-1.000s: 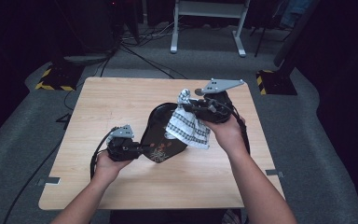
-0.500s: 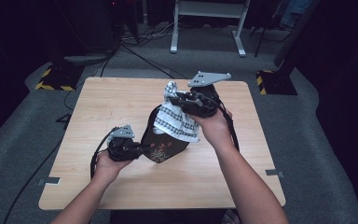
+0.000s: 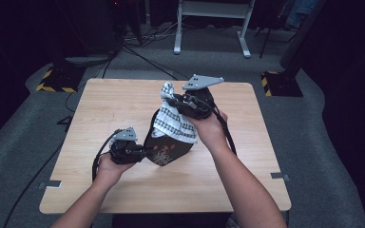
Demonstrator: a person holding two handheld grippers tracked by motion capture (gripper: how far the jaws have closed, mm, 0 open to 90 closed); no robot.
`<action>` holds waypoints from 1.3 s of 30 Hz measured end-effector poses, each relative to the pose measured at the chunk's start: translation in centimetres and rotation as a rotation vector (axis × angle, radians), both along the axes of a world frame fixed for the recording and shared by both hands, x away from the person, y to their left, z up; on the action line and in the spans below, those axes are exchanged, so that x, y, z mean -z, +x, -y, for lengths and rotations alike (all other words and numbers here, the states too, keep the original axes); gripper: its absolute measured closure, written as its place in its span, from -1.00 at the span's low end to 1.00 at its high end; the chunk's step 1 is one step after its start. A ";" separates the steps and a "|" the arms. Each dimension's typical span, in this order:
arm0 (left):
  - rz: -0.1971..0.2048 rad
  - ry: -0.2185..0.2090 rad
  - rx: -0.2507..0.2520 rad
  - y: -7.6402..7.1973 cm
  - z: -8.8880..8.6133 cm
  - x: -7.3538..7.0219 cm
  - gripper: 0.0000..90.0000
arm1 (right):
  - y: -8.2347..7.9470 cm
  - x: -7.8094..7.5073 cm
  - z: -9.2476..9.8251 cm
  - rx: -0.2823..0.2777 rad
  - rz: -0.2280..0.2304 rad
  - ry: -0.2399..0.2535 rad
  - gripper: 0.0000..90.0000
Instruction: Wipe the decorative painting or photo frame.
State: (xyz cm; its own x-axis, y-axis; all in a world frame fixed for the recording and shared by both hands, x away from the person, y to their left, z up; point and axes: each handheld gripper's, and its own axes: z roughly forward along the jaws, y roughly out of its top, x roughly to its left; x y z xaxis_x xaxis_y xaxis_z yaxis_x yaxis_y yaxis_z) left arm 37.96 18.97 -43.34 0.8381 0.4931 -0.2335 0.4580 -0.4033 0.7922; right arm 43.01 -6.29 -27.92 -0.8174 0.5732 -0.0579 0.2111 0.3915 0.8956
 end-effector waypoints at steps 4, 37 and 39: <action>0.003 0.002 -0.001 0.0 0.0 0.0 0.74 | 0.5 0.3 0.4 0.025 -0.002 -0.003 0.75; 0.003 -0.007 -0.004 0.0 0.0 0.0 0.74 | 2.5 3.4 4.3 0.175 -0.035 -0.024 0.76; 0.004 -0.007 -0.005 0.0 0.0 0.0 0.74 | 2.6 3.5 4.5 0.183 -0.036 -0.028 0.76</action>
State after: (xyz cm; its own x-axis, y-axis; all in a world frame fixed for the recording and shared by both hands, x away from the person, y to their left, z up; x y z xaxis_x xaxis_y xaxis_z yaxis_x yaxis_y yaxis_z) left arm 37.94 18.94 -43.38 0.8365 0.4955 -0.2339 0.4571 -0.3955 0.7967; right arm 45.58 -10.84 -31.42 -0.7017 0.7108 -0.0488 0.3126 0.3687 0.8754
